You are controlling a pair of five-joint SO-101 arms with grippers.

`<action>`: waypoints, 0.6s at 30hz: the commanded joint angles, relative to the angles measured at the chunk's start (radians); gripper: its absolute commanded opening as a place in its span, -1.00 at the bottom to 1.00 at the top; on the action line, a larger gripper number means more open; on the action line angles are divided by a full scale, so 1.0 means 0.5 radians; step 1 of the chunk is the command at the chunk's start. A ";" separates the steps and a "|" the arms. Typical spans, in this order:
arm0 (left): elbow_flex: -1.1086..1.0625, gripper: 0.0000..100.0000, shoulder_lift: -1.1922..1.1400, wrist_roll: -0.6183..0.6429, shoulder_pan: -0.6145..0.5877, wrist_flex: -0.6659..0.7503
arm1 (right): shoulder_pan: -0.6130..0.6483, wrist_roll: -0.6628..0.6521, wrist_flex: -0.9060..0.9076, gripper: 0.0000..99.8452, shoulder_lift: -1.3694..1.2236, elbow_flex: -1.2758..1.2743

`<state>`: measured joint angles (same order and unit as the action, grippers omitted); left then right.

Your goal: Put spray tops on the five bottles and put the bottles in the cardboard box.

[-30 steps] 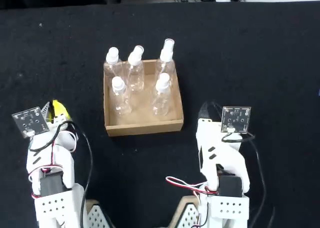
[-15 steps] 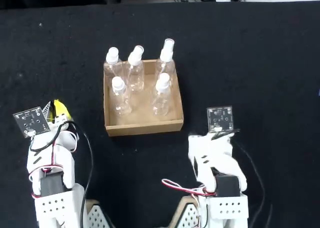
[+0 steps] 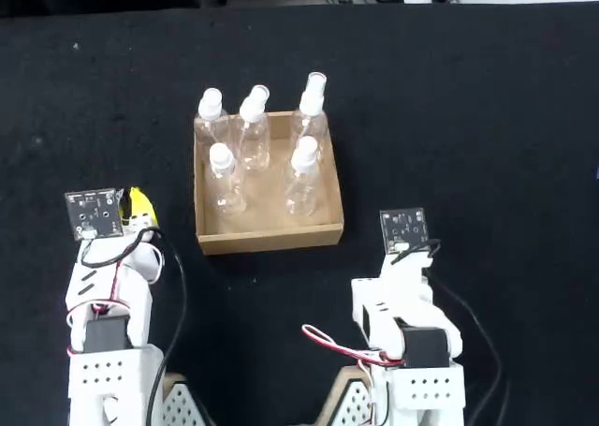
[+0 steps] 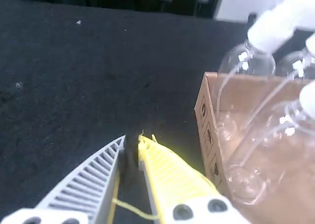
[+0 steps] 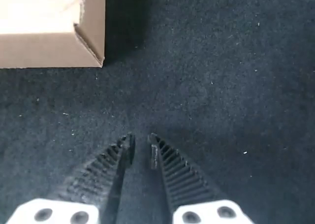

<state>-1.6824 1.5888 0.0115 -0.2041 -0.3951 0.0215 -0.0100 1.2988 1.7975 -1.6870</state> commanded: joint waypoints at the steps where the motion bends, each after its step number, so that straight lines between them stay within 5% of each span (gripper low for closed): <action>1: -0.051 -0.94 -0.034 -0.110 0.002 0.074 | 0.028 -0.003 0.012 -0.98 0.195 0.008; 6: 0.026 -0.94 -0.031 -0.132 -0.204 -0.279 | 0.028 -0.003 0.012 -0.98 0.195 0.008; 10: 0.032 -0.94 -0.031 0.080 -0.219 -0.562 | 0.028 -0.003 0.012 -0.98 0.195 0.008; 18: -0.054 -0.94 -0.031 0.236 -0.118 -0.629 | 0.028 -0.003 0.012 -0.98 0.195 0.008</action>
<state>-1.6855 1.5781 0.1297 -0.3038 -0.6851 0.0215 -0.0100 1.2988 1.7975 -1.6870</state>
